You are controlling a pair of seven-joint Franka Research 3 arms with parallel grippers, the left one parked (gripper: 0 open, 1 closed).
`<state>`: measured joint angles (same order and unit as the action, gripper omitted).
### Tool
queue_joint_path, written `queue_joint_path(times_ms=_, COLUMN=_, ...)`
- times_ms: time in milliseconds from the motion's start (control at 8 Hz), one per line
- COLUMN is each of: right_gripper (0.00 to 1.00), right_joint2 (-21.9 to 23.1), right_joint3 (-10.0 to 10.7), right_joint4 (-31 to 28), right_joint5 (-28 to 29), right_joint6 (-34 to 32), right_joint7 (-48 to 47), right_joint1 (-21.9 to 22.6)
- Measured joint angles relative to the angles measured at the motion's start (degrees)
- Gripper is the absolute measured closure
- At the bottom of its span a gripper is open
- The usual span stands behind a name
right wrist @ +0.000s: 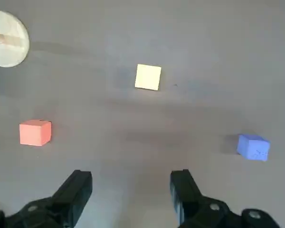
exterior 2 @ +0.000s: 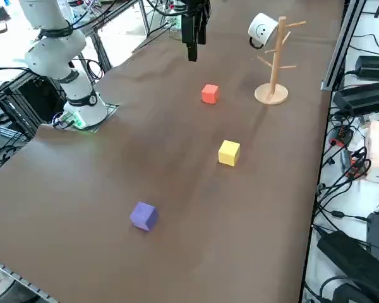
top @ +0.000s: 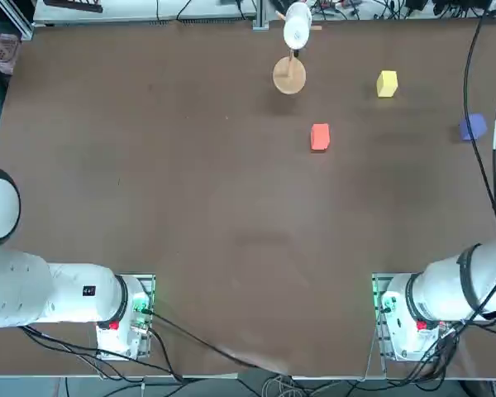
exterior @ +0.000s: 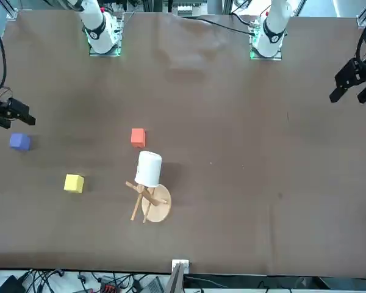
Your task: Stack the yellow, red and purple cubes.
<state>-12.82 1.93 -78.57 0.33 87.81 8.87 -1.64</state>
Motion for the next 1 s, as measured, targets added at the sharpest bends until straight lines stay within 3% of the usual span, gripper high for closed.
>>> queue_joint_path(times_ms=500, right_gripper=0.0, right_joint2=-1.9, right_joint3=0.0, right_joint4=0.0, right_joint5=0.0, right_joint6=0.2, right_joint7=0.0, right_joint1=0.0)
queue_joint_path(times_ms=1000, right_gripper=0.0, right_joint2=-6.1, right_joint3=0.0, right_joint4=0.0, right_joint5=0.1, right_joint6=5.3, right_joint7=0.0, right_joint1=0.0)
